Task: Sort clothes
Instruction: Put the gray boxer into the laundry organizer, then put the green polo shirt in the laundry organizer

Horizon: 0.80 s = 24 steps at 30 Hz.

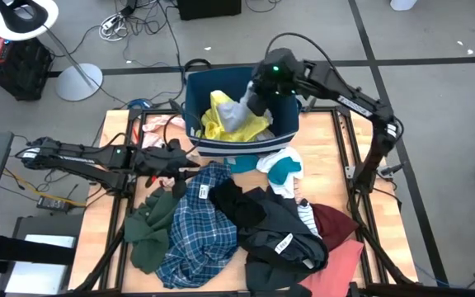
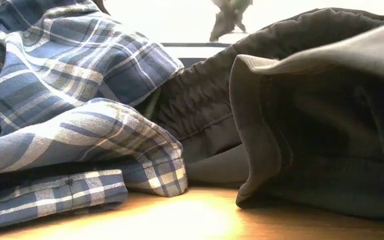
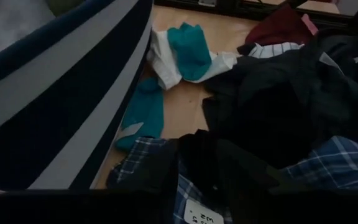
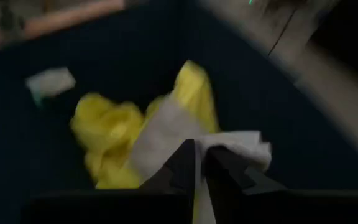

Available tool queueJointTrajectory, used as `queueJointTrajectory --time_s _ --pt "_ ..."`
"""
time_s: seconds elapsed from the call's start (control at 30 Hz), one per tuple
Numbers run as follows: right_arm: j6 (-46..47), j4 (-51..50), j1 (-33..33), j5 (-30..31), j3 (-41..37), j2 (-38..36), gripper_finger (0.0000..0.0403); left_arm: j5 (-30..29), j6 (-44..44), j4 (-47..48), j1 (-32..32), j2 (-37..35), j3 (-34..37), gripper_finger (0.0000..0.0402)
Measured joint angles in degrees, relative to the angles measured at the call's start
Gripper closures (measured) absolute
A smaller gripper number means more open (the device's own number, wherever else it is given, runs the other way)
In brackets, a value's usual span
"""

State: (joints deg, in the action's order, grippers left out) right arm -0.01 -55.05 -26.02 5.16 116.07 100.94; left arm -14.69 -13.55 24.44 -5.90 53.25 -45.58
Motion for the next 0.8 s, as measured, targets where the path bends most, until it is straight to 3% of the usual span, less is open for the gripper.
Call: queueJointTrajectory --time_s 0.13,0.43,0.6,0.8 --pt "1.9 -3.99 -2.53 -5.17 0.0 2.99 0.0327 -2.1 -0.23 0.65 -0.23 0.0 0.0 0.0285" --pt "0.48 -7.48 -3.0 -4.93 -0.04 7.82 0.0232 -2.15 -0.3 1.05 -0.23 0.0 0.0 0.0285" --pt "-1.13 -7.45 -3.39 -4.76 -0.07 3.71 0.0209 -2.15 -0.31 2.97 -0.23 0.0 0.0 0.0285" --pt "0.15 -9.97 -3.81 -1.73 -0.02 -4.99 0.0207 -2.0 -3.66 8.1 -0.23 0.0 0.0 0.0285"
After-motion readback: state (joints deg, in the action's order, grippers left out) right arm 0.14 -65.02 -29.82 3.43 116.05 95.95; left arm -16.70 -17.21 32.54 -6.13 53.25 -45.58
